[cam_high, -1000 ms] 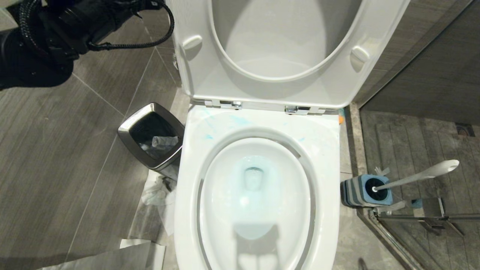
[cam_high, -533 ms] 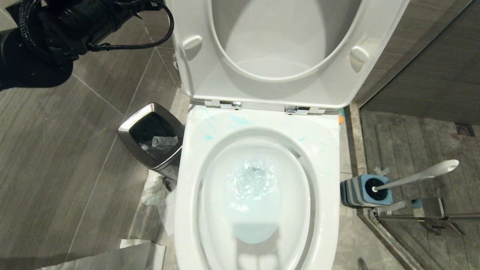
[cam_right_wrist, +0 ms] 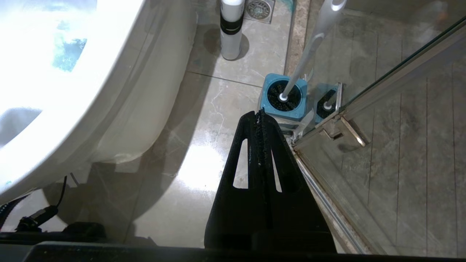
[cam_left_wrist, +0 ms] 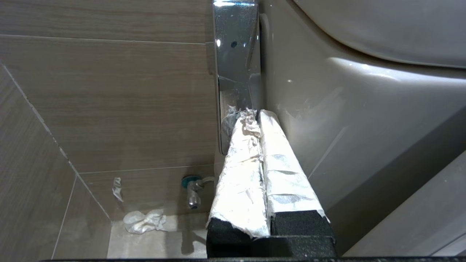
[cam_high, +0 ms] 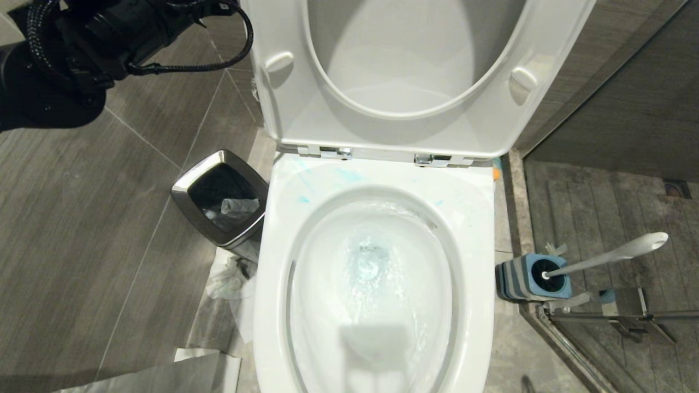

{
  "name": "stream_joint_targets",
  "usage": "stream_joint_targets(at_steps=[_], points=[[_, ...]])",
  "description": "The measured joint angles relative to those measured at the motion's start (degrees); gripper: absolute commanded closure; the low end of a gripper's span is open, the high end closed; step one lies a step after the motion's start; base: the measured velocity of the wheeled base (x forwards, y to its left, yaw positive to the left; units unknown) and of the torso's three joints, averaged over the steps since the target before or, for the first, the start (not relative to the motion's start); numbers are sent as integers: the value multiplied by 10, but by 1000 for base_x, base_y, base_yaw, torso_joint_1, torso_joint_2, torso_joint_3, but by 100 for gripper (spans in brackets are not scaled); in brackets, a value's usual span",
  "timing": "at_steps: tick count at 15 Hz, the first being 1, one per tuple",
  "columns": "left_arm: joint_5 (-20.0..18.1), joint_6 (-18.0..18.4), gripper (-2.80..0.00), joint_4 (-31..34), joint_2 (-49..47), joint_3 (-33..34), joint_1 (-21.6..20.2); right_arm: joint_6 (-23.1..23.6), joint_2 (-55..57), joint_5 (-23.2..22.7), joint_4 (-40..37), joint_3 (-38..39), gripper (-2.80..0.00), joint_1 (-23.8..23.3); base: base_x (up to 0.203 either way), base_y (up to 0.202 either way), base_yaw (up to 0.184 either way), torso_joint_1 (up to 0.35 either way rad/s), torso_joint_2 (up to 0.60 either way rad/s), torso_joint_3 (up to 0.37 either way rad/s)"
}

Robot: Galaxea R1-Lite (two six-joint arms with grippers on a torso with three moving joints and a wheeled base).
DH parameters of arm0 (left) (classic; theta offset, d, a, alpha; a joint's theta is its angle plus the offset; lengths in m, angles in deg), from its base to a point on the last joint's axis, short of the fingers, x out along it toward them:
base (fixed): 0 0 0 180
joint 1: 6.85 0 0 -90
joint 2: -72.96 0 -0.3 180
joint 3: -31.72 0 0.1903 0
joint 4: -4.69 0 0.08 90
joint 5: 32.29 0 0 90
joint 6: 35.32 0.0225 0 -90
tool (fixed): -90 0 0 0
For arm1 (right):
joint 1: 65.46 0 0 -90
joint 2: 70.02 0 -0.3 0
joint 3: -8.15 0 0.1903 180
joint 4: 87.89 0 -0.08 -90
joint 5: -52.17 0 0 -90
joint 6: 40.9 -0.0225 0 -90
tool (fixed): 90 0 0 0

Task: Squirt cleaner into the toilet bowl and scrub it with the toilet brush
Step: Flush the toilet

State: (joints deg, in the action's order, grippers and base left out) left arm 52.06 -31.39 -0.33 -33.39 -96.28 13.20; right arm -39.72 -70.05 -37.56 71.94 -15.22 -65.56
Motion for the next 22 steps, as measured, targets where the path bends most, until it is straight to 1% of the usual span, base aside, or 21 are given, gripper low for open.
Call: stream_joint_targets(at_steps=[4,8,17,18,19,20,21,22], points=[[2,0,0,1,14,16,0,0,0,0,0,0,0,0,0,0,0,0,0,0],[3,0,0,6,43,54,1,0,0,0,0,0,0,0,0,0,0,0,0,0],[5,-2,0,4,130,66,0,0,0,0,0,0,0,0,0,0,0,0,0,0],[3,-12,0,3,143,77,-5,0,0,0,0,0,0,0,0,0,0,0,0,0],[0,-32,0,3,157,92,-13,0,0,0,0,0,0,0,0,0,0,0,0,0],[-7,-65,0,3,176,108,-21,0,0,0,0,0,0,0,0,0,0,0,0,0],[-27,-105,0,3,196,121,-33,0,0,0,0,0,0,0,0,0,0,0,0,0],[-59,-140,0,3,212,127,-51,0,0,0,0,0,0,0,0,0,0,0,0,0]])
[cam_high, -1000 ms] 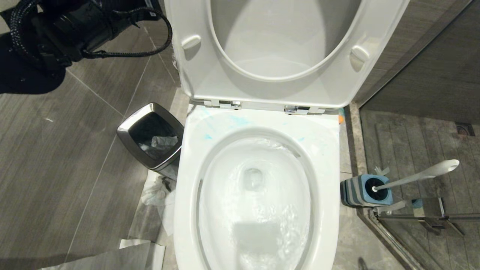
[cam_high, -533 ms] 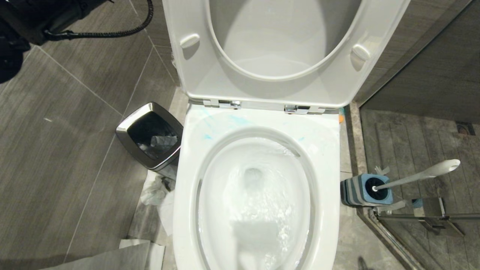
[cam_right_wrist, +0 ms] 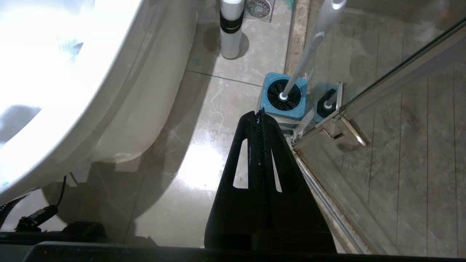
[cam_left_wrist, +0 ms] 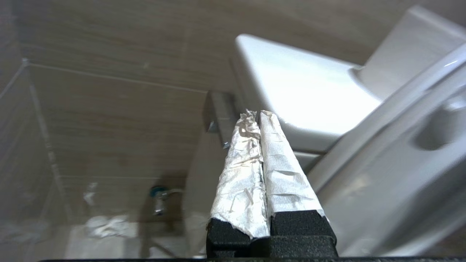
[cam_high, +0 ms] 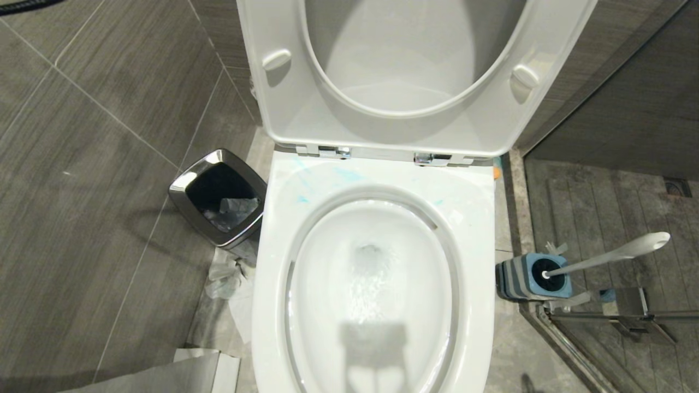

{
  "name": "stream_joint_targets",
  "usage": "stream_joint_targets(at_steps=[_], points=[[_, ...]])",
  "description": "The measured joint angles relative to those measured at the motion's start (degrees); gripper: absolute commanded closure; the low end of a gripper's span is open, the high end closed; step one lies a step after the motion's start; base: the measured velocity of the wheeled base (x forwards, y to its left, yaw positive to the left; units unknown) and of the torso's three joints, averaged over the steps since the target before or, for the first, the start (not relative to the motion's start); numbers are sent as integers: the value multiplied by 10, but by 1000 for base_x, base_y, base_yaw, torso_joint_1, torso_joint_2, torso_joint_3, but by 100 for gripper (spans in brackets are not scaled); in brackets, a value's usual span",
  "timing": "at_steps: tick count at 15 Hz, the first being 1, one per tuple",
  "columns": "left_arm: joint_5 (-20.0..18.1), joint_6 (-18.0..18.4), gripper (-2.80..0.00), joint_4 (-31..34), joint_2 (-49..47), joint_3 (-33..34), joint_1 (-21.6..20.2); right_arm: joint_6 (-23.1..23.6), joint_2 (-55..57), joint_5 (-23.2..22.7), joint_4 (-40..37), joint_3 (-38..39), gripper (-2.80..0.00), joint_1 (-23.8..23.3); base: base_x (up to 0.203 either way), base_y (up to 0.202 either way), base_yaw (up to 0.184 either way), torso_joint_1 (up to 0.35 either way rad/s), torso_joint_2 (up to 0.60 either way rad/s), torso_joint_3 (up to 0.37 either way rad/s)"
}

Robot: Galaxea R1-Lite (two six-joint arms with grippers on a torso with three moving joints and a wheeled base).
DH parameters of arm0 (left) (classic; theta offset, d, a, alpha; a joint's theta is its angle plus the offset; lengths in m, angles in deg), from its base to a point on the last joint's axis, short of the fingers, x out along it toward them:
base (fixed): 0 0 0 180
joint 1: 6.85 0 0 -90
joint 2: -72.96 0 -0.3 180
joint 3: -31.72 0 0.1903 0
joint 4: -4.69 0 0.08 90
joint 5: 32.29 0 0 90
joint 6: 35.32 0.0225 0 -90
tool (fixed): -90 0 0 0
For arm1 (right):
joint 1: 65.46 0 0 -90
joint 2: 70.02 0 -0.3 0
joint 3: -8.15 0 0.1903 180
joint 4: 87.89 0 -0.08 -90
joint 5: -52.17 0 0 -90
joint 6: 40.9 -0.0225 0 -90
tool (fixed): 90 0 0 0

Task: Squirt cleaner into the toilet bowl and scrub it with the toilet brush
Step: Flush the toilet

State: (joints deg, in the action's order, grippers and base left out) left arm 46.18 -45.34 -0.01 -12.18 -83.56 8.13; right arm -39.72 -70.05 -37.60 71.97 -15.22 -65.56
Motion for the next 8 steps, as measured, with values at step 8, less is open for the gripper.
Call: stream_joint_targets(at_steps=[8], points=[[-241,-112,0,-13,-15,-51,-81,0,0,0,0,0,0,0,0,0,0,0,0,0]])
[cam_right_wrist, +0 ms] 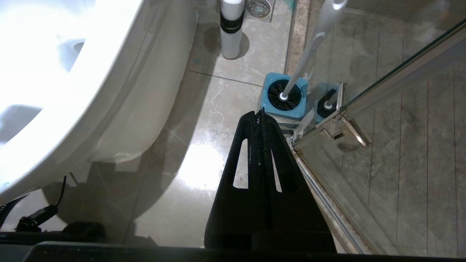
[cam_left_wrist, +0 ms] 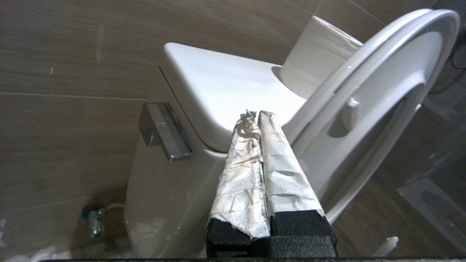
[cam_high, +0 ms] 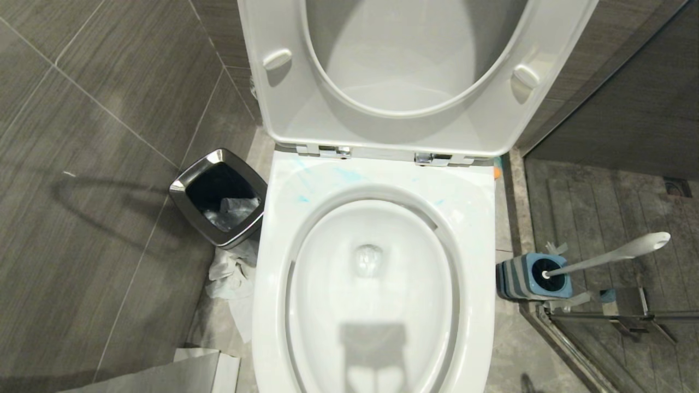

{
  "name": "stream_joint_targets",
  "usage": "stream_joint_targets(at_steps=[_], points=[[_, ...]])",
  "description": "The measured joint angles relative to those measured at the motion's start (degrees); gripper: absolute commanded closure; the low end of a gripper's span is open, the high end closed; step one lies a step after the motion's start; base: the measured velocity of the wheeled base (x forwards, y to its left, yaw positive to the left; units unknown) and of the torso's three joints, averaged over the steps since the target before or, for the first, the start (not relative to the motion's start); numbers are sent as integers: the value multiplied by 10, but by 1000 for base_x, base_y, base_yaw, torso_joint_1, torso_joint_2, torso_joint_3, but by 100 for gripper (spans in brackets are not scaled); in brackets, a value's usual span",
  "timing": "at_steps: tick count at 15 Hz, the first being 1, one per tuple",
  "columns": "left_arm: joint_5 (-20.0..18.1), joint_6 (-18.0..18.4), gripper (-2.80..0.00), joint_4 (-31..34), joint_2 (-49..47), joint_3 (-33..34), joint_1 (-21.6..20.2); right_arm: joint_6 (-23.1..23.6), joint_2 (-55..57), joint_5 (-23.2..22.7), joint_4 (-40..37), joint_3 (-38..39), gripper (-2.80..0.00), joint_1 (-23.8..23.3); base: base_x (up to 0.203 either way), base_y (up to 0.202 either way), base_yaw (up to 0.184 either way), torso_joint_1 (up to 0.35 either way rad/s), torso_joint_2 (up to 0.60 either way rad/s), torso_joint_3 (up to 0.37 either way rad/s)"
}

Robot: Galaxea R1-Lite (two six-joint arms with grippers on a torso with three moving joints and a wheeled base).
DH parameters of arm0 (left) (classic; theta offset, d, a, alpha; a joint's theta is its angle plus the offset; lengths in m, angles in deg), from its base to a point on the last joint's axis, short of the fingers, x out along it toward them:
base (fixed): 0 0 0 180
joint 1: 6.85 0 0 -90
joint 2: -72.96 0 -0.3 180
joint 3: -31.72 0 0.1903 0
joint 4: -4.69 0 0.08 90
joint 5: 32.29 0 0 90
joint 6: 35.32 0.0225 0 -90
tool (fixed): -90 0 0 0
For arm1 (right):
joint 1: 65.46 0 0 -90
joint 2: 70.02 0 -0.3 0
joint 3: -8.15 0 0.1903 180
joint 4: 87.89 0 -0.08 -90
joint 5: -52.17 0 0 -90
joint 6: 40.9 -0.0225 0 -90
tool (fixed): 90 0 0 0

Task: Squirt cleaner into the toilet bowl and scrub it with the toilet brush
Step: Flush the toilet, then close the toilet lid

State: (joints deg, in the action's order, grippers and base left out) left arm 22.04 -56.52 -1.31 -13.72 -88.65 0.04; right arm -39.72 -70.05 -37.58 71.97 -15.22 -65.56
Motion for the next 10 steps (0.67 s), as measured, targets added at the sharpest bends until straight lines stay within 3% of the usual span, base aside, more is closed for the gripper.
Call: stream_joint_targets(at_steps=[5,10], points=[[-10,-8,0,-39,-109,-133,0,0,0,0,0,0,0,0,0,0,0,0,0,0],[-12,-21,0,-46,-154,-134,9,0,0,0,0,0,0,0,0,0,0,0,0,0]])
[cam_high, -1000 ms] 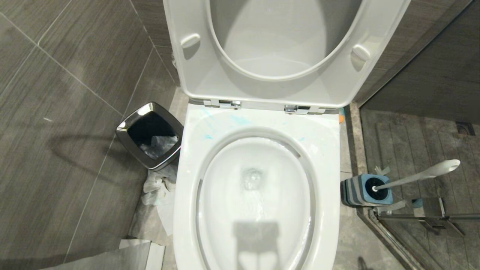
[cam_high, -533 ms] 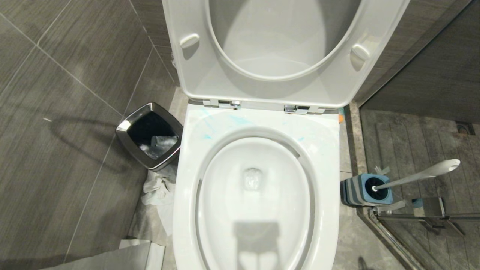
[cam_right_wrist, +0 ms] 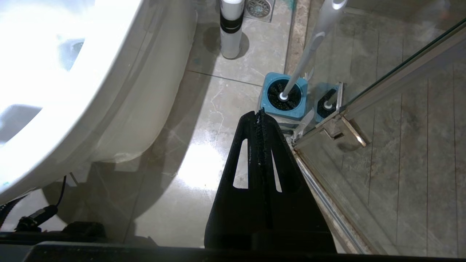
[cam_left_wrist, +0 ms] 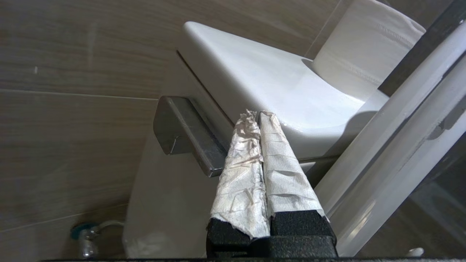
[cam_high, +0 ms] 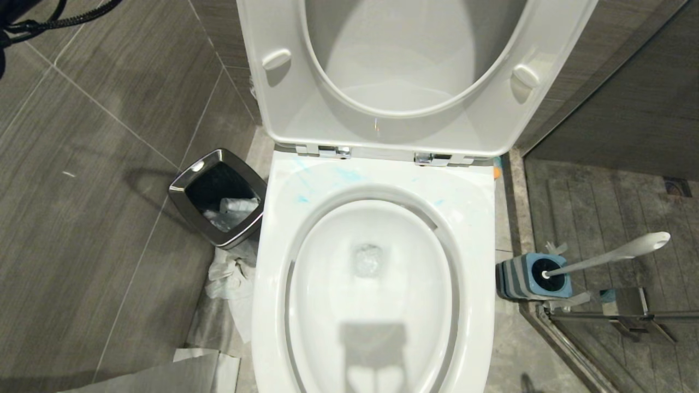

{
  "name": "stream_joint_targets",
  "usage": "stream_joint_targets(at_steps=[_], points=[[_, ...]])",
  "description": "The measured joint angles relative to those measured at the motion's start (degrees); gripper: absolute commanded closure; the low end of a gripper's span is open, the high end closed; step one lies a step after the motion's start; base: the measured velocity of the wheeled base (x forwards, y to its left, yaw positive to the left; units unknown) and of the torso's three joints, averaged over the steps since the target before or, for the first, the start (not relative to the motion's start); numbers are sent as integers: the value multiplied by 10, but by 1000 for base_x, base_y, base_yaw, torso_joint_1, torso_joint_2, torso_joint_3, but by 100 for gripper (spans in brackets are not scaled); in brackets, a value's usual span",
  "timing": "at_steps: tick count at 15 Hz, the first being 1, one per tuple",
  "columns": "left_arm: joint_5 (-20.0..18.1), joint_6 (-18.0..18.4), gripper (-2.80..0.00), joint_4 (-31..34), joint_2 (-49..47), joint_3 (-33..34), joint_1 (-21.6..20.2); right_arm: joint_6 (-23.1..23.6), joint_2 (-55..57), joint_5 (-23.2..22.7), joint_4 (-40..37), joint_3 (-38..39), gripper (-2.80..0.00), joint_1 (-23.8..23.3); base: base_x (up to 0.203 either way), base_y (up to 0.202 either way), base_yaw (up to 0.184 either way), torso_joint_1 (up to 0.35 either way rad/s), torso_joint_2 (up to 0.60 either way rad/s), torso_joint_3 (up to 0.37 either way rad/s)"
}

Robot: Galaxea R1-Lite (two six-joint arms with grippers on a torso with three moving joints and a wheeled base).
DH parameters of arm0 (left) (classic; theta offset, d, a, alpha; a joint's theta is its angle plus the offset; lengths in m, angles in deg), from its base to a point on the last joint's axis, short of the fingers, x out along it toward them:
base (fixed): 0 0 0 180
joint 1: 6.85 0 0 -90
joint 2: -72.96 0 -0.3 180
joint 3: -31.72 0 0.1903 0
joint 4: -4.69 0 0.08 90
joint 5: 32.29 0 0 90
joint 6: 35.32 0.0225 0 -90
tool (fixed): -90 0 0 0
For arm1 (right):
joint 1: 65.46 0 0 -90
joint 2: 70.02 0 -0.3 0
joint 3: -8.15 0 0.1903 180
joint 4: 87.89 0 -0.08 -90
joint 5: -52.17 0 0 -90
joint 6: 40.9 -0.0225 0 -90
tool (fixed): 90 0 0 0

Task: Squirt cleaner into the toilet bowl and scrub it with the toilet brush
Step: Close the toilet lid

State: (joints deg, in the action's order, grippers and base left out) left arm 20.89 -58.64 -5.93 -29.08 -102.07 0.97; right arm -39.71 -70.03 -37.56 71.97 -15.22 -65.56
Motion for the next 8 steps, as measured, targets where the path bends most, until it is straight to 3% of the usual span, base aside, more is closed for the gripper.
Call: stream_joint_targets(at_steps=[4,8], points=[[-1,-44,0,-58,-12,1,7,0,0,0,0,0,0,0,0,0,0,0,0,0],[-1,-50,0,-71,-17,1,11,0,0,0,0,0,0,0,0,0,0,0,0,0]])
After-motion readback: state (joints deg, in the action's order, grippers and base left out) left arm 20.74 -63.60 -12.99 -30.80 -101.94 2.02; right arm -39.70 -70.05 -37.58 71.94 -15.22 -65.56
